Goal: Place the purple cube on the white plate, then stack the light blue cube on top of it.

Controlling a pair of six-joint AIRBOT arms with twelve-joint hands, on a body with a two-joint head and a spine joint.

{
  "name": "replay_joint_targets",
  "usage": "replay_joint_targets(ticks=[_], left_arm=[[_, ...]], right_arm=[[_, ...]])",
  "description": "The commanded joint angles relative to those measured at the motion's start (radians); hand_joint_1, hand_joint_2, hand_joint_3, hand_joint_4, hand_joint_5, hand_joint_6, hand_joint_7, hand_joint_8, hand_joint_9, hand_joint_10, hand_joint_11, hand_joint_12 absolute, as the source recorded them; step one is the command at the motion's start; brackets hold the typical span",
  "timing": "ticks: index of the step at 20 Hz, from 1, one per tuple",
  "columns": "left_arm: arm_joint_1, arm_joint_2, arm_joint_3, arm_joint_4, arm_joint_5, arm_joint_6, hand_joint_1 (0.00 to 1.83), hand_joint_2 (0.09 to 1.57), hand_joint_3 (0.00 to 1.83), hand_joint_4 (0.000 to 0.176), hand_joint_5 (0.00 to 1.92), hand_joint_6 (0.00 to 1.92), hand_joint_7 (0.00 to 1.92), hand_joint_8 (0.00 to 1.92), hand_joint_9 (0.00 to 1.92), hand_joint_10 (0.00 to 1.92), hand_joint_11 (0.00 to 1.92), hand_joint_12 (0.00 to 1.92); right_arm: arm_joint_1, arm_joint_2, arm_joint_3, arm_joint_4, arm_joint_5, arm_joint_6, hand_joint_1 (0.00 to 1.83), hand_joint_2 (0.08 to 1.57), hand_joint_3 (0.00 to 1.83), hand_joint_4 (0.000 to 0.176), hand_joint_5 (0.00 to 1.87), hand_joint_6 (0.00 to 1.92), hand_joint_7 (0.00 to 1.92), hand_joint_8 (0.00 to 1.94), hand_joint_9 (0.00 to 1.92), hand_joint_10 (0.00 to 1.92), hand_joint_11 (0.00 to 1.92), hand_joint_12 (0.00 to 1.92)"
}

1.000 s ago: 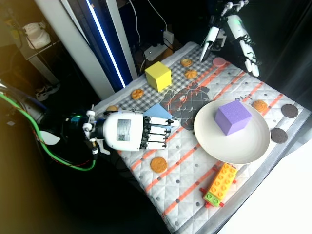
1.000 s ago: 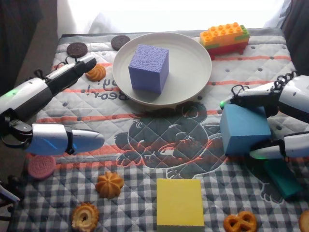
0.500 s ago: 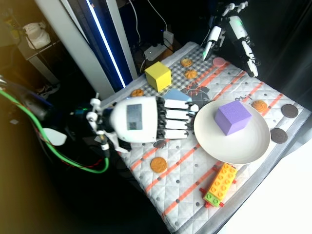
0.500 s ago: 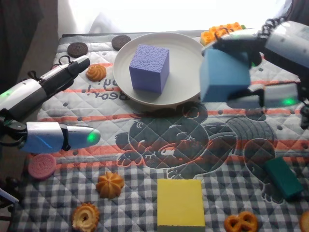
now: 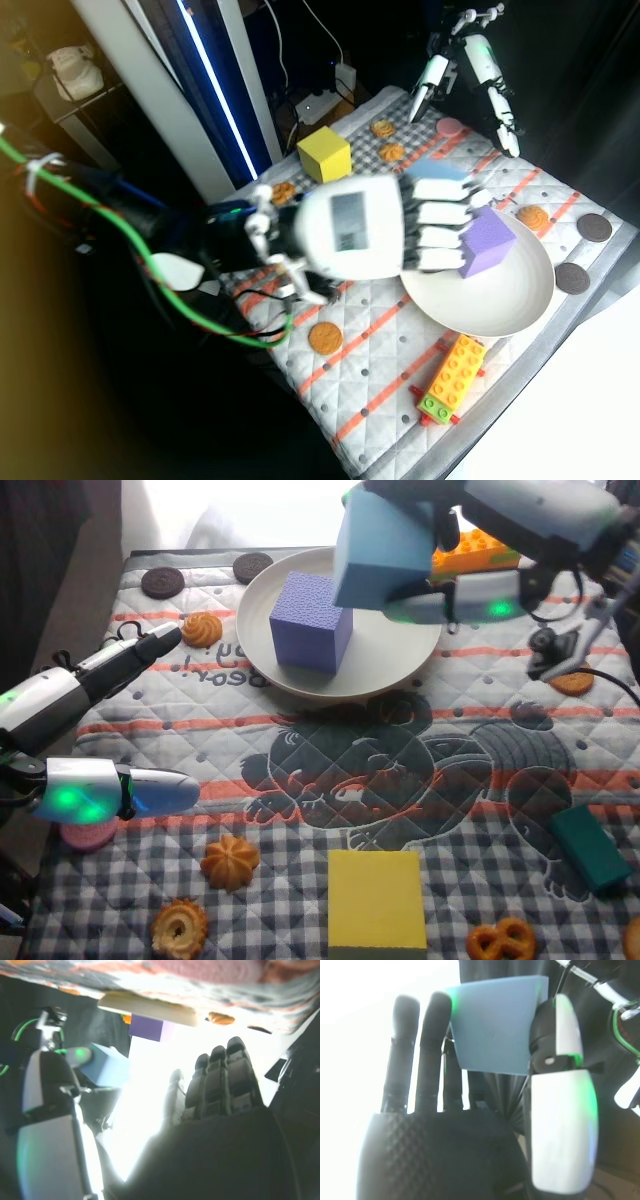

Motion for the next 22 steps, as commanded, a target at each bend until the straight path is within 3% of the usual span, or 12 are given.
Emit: replay_joint_targets(ticks=[1, 2, 3, 4, 6, 8, 11, 22], left_arm=[[-0.005, 0.007, 0.000, 0.008, -0.108, -0.009, 0.82, 0.82, 0.00, 0.176, 0.00, 0.00, 0.00, 0.00, 0.02, 0.01, 0.00, 0.00], [-0.005, 0.006, 0.002, 0.008, -0.102, -0.009, 0.81, 0.83, 0.00, 0.176, 0.00, 0.00, 0.00, 0.00, 0.01, 0.00, 0.00, 0.00], [-0.005, 0.005, 0.004, 0.009, -0.097, -0.009, 0.81, 0.83, 0.00, 0.176, 0.00, 0.00, 0.00, 0.00, 0.00, 0.00, 0.00, 0.00], [-0.006, 0.003, 0.006, 0.009, -0.094, -0.009, 0.78, 0.84, 0.00, 0.176, 0.00, 0.00, 0.00, 0.00, 0.02, 0.01, 0.00, 0.00], [-0.012, -0.006, 0.013, 0.012, -0.084, -0.009, 0.86, 0.82, 0.00, 0.176, 0.00, 0.00, 0.00, 0.00, 0.00, 0.00, 0.00, 0.00], [-0.021, -0.016, 0.021, 0.020, -0.069, -0.009, 0.83, 0.83, 0.00, 0.176, 0.00, 0.00, 0.00, 0.00, 0.01, 0.00, 0.00, 0.00], [-0.023, -0.020, 0.024, 0.024, -0.057, -0.009, 0.84, 0.82, 0.00, 0.176, 0.00, 0.00, 0.00, 0.00, 0.02, 0.01, 0.00, 0.00], [-0.029, -0.027, 0.026, 0.026, -0.052, -0.009, 0.83, 0.82, 0.00, 0.176, 0.00, 0.00, 0.01, 0.00, 0.03, 0.01, 0.00, 0.00]], right_arm=[[0.017, -0.007, 0.009, 0.029, 0.083, 0.004, 1.24, 1.14, 0.00, 0.000, 0.87, 1.04, 1.01, 1.12, 0.90, 1.25, 0.80, 1.62], [0.028, -0.028, 0.026, 0.029, 0.062, 0.004, 1.34, 1.12, 0.00, 0.000, 0.81, 1.20, 1.02, 0.94, 0.97, 1.12, 0.81, 1.40], [0.036, -0.044, 0.037, 0.029, 0.047, 0.004, 1.37, 1.11, 0.00, 0.000, 0.82, 1.19, 1.03, 0.90, 1.00, 1.09, 0.84, 1.35], [0.042, -0.057, 0.047, 0.029, 0.036, 0.004, 1.37, 1.11, 0.00, 0.000, 0.82, 1.18, 1.04, 0.87, 1.03, 1.08, 0.88, 1.34], [0.047, -0.083, 0.067, 0.027, 0.015, 0.004, 1.22, 1.14, 0.00, 0.000, 0.83, 1.18, 1.02, 1.00, 0.91, 1.01, 0.77, 1.47], [0.054, -0.100, 0.084, 0.023, -0.009, 0.004, 1.36, 1.12, 0.00, 0.000, 0.85, 1.16, 1.04, 0.87, 0.94, 1.17, 0.76, 1.41], [0.069, -0.120, 0.103, 0.013, -0.031, 0.004, 1.37, 1.12, 0.00, 0.000, 0.85, 1.14, 1.03, 0.90, 0.94, 1.20, 0.77, 1.44], [0.091, -0.167, 0.157, -0.018, -0.090, 0.004, 1.36, 1.12, 0.00, 0.000, 0.85, 1.20, 0.99, 0.92, 0.96, 1.12, 0.76, 1.27]])
